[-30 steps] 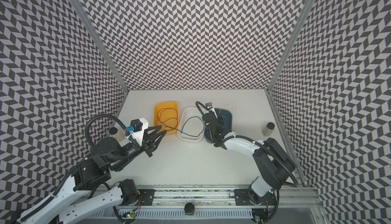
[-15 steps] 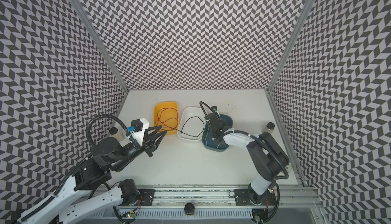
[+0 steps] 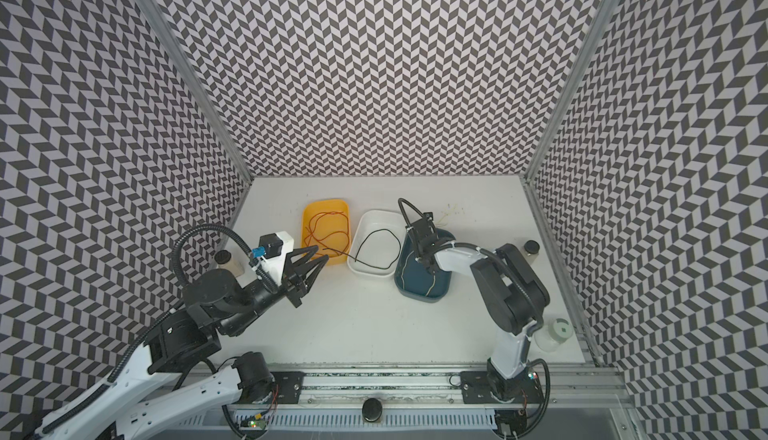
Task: Untangle the cables
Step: 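Open the right gripper to release the yellow wires in the teal tub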
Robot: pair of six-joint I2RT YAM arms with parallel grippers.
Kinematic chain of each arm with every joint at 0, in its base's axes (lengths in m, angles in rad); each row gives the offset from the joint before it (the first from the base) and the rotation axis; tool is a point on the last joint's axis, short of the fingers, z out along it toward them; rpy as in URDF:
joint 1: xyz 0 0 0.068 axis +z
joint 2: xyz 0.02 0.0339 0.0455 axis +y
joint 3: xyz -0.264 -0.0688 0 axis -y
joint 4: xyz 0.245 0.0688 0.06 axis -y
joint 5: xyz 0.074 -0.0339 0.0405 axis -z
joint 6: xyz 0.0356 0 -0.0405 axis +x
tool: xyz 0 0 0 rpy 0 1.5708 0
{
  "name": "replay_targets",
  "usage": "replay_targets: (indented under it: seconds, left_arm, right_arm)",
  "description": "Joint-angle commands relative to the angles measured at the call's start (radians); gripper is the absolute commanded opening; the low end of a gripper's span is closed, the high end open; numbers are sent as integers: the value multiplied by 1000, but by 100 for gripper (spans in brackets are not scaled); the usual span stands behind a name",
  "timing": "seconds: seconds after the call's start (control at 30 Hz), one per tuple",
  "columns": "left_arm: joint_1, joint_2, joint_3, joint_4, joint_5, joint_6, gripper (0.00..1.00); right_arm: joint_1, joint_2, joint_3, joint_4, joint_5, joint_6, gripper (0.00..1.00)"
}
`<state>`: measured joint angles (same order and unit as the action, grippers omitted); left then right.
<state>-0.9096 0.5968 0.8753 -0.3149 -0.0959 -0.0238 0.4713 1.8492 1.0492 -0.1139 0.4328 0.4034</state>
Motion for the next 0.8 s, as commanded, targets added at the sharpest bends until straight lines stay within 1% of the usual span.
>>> replay_targets:
  seconds: [0.0,0.13,0.33,0.43,0.5,0.53,0.6,0.7,0.73,0.77]
  left_arm:
    - [11,4,-10,23,-7,-3,38]
    - [15,7,-15,28,-7,-3,38]
    - [35,17,-22,40,7,-16,38]
    - [41,20,-26,45,9,-17,38]
    - [44,22,-27,49,10,-21,40]
    - [49,24,-29,53,13,-24,40]
    - [58,30,-29,58,26,-31,40]
    - [69,33,-29,63,37,-36,40]
    - [70,34,-30,63,37,-37,40]
    - [73,34,-30,65,34,-38,40]
  right_arm:
    - [-24,39,52,-61,-34,39,0]
    - [-59,87,127,-100,-35,20,0]
    - [-122,226,320,-228,-42,-24,0]
    - [-132,242,334,-191,-38,-36,0]
    - [-142,271,379,-210,-35,-35,0]
    - [-150,294,409,-230,-54,-44,0]
    - [-175,341,524,-376,-117,-37,0]
    - [-196,372,593,-421,-128,-39,0]
    - [-198,376,614,-444,-110,-38,0]
    - [-196,367,614,-428,-83,-32,0]
